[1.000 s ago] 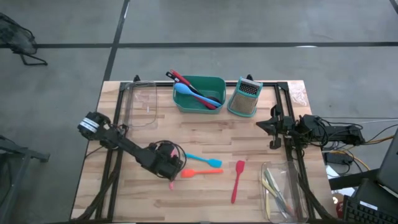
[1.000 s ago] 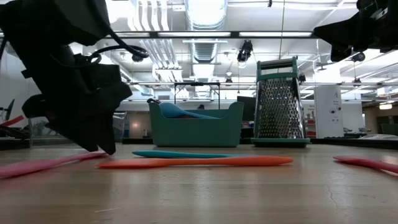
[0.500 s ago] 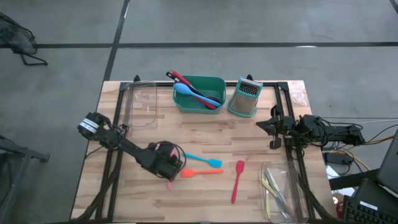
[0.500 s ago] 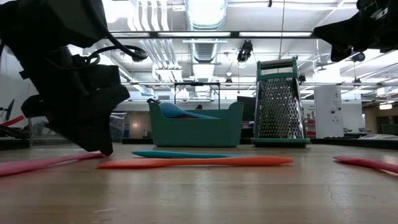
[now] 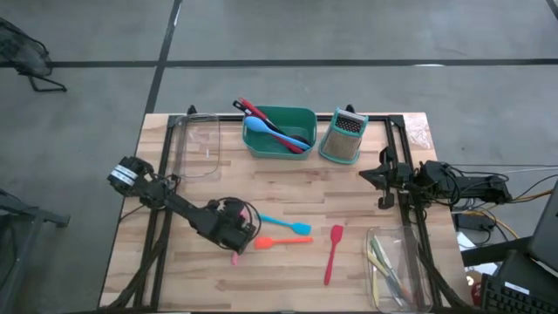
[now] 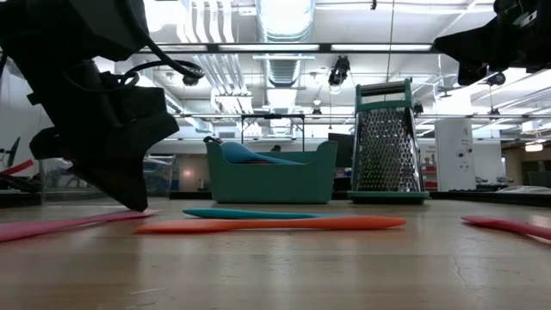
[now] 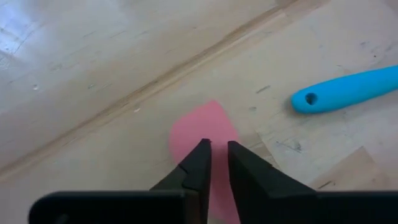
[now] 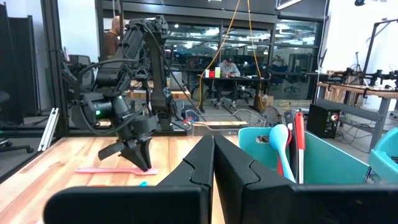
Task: Pick & Place Kitchen Items
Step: Put the pink spatula into the left transparent bin
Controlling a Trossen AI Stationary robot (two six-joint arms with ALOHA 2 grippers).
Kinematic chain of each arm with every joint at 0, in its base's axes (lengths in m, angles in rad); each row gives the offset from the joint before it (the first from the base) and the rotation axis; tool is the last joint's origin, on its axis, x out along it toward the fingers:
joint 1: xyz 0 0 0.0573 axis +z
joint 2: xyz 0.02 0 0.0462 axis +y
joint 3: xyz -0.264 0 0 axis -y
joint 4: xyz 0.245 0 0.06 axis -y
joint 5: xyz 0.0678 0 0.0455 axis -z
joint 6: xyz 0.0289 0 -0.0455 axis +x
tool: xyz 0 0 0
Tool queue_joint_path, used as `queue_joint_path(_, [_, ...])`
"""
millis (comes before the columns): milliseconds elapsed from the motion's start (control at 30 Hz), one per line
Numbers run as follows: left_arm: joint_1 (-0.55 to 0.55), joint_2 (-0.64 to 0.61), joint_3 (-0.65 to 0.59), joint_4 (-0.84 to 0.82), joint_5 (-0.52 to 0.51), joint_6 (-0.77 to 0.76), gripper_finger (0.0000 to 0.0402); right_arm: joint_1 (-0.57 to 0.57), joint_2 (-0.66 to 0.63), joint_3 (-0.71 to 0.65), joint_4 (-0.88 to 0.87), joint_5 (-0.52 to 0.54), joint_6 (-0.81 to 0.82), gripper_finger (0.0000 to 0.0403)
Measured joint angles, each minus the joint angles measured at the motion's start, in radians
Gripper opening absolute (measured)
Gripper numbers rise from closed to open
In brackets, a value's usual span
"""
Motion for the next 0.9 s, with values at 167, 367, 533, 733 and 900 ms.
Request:
queue_joint_path(167, [-0.014,-0.073,0.002,-0.008,0.036,-0.004,0.0059,0.000,0.000,0.000,0.000,0.000,0.000,0.0008])
queue_joint_path(367, [-0.033,-0.101,0.001,-0.017,-0.004,0.009,0.0094,0.000,0.000,0.000,0.000,0.000,-0.001,0.0008])
queue_joint_path(533, [-0.033,-0.085,-0.009,-0.016,-0.028,0.000,0.0152,0.000,0.000,0.000,0.000,0.000,-0.001,0.0008])
queue_joint_path(733, [-0.031,-0.056,-0.017,-0.006,-0.049,-0.052,0.0226,0.000,0.000,0.000,0.000,0.000,0.001,0.0008])
queue_joint_path(900, [-0.031,-0.020,-0.017,0.020,-0.048,-0.053,0.0253,0.000,0.000,0.000,0.000,0.000,0.001,0.0008])
